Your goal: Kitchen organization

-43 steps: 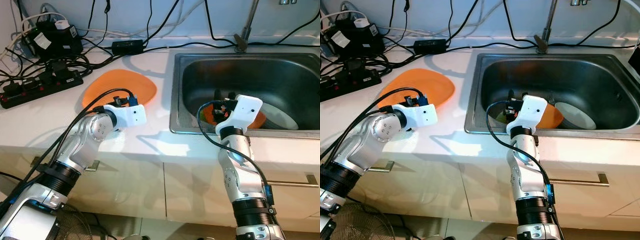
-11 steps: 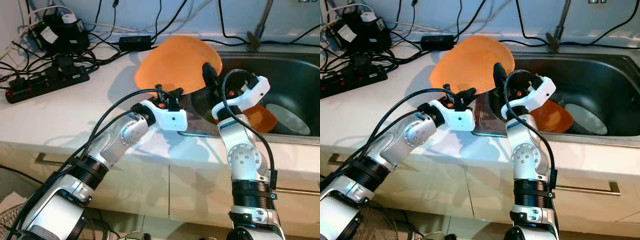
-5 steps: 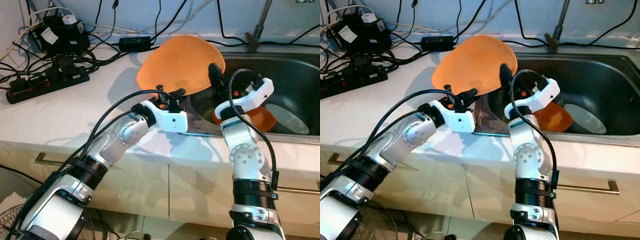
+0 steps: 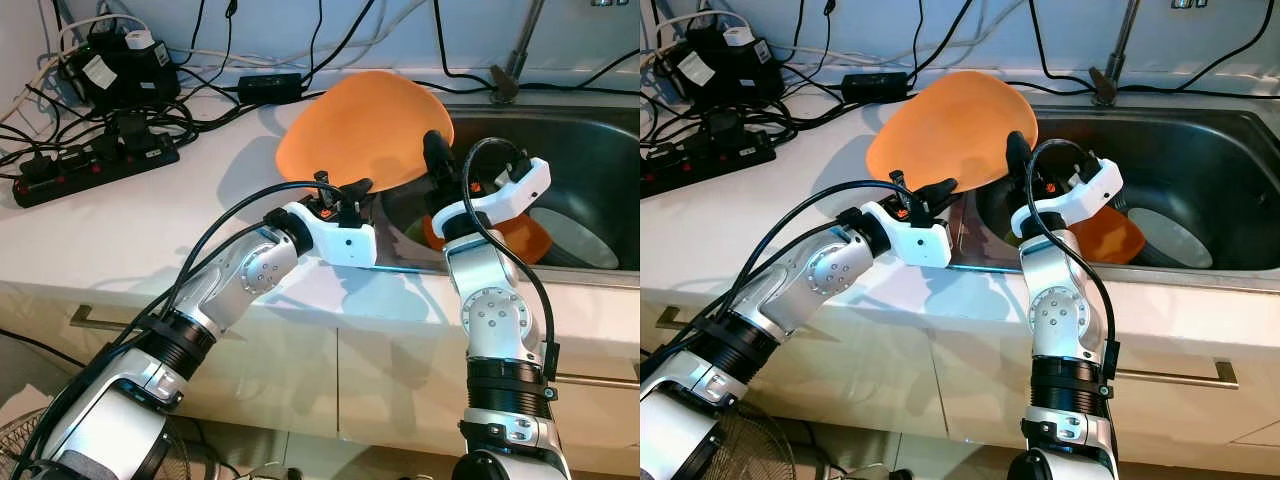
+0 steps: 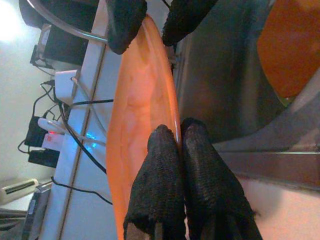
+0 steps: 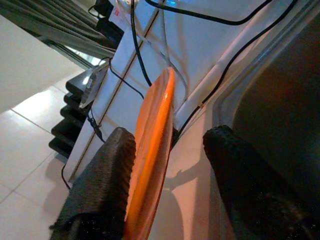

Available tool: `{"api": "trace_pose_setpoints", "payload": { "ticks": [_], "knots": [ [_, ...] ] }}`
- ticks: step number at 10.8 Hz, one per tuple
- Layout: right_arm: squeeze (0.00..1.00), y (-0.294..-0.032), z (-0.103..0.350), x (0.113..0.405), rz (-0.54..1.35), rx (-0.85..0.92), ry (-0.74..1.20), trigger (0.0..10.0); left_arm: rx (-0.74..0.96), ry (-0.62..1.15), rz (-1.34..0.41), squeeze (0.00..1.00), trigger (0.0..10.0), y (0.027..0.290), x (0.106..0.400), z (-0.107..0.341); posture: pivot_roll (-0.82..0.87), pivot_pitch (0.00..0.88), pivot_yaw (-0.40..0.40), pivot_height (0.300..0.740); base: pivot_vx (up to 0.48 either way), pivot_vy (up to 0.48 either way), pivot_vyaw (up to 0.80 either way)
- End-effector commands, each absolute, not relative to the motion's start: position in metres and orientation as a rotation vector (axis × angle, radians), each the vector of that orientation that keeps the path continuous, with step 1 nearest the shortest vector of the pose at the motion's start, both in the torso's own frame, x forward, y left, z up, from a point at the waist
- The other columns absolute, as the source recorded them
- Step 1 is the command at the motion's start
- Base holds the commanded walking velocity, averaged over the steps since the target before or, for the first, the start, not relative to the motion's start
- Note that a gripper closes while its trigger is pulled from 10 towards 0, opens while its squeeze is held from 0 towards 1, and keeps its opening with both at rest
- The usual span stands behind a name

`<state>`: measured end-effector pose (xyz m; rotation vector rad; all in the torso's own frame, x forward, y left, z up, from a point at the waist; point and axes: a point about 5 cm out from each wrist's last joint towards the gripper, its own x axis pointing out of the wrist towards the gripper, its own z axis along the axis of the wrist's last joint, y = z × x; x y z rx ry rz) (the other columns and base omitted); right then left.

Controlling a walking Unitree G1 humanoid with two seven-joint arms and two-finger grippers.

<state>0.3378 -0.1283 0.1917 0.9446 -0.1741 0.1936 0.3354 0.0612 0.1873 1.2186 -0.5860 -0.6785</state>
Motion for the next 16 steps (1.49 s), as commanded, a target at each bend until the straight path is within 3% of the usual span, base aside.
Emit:
{"api": "trace_pose_setpoints", "payload": {
  "ticks": [1,12,13,16],
  "knots": [
    [0.00,-0.1230,0.1969,0.3405,0.211,0.966,-0.172,0.0,1.214,-0.622,-0.675,0.00,10.0,0.0605,0.3352,0.1943,0.02,0.001,0.079,0.740,0.000,0.000,0.00],
    [0.00,-0.1213,0.1958,0.3401,0.234,1.048,-0.146,0.0,1.306,-0.658,-0.645,0.00,10.0,0.0654,0.3375,0.1953,0.02,0.016,0.070,0.740,0.000,0.000,0.00],
    [0.00,-0.1216,0.1960,0.3400,0.234,1.053,-0.145,0.0,1.292,-0.646,-0.650,1.00,10.0,0.0657,0.3380,0.1946,0.02,0.018,0.069,0.740,0.000,0.000,0.00],
    [0.00,-0.1282,0.1960,0.3422,0.189,1.081,-0.154,0.0,1.267,-0.627,-0.653,1.00,10.0,0.0668,0.3379,0.1933,0.03,0.027,0.070,0.740,0.000,0.000,0.00]
  ]
}}
